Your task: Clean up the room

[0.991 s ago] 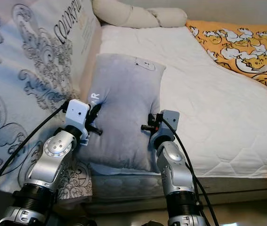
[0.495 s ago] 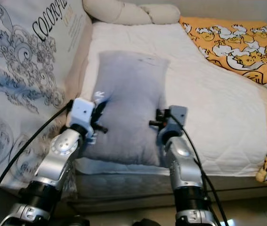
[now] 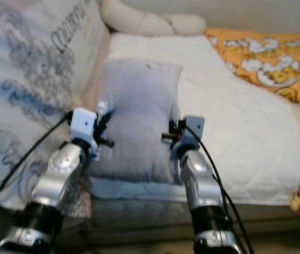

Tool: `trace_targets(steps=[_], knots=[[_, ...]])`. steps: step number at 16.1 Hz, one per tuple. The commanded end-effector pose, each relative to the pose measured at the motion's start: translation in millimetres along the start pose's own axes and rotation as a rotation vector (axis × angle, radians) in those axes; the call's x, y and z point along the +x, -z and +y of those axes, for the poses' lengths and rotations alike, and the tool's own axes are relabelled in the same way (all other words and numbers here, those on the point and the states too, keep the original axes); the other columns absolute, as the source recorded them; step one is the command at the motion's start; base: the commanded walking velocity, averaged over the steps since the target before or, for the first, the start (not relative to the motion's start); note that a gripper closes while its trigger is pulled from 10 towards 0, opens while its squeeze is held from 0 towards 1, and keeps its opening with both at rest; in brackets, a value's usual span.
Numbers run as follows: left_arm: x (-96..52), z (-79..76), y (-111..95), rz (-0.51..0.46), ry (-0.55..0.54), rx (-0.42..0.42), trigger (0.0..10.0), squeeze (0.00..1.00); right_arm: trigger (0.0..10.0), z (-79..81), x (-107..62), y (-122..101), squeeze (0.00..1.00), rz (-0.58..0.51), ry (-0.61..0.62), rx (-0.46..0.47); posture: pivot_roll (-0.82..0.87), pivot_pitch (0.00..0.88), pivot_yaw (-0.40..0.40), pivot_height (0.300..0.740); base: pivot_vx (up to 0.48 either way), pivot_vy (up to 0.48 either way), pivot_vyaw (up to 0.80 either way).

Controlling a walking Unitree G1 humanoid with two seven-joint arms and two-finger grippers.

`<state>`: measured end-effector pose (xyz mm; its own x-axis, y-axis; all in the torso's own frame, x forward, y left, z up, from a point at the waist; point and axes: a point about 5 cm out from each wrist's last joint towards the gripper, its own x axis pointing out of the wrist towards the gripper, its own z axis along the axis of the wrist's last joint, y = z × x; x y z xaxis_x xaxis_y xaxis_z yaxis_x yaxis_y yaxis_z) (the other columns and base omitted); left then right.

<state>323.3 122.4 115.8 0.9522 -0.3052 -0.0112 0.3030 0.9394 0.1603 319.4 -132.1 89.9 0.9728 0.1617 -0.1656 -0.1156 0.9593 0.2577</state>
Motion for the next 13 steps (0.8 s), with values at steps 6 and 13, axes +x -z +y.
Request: trace_targets(steps=[6, 13], knots=[[5.1, 5.6, -8.6, -0.026, -0.025, -0.002, 10.0, 0.00, 10.0, -17.1, -1.2, -3.4, 0.00, -0.004, 0.069, -0.030, 0.02, 0.000, -0.045, 0.740, 0.343, 0.000, 0.00], [2.5, 1.1, -6.2, -0.029, -0.014, 0.025, 10.0, 0.00, 10.0, -18.1, -2.0, 0.6, 0.00, 0.013, 0.069, -0.020, 0.03, 0.000, -0.060, 0.740, 0.093, 0.000, 0.00]])
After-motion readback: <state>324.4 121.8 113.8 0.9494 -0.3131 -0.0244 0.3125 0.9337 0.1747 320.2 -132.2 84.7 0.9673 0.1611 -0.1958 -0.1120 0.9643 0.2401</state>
